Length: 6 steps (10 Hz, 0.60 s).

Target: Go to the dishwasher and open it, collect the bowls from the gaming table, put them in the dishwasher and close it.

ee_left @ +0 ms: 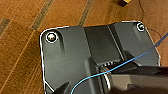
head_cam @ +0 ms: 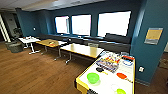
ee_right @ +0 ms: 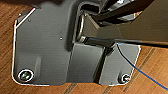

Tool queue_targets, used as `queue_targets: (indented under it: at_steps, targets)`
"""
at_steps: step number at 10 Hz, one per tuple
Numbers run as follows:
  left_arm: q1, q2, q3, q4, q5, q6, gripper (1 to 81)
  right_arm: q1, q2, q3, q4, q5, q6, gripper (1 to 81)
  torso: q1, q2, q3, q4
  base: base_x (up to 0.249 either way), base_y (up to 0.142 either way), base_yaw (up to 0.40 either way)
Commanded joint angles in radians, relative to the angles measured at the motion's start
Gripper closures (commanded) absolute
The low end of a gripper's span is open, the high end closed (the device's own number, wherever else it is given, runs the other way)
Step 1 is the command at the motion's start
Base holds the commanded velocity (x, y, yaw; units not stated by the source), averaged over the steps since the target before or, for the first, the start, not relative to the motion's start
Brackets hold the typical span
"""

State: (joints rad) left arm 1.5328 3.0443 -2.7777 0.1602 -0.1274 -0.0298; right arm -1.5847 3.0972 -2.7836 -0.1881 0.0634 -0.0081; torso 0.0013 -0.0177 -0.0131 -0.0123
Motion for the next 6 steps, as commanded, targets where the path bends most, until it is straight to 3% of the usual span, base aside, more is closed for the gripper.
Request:
queue_targets:
  at_steps: [1, 6]
  targets:
    - [-0.046, -0.001, -0.002, -0.004, 0.045, -0.001, 1.0, 0.044, 0.002, 0.004, -0.005, -0.047, -0.004, 1.0, 0.0, 0.0, 0.0, 0.0, 0.09, 0.078, 0.0]
    - [-0.049, -0.001, -0.002, -0.002, 0.045, 0.001, 1.0, 0.044, 0.002, 0.004, -0.005, -0.047, -0.004, 1.0, 0.0, 0.0, 0.0, 0.0, 0.09, 0.078, 0.0]
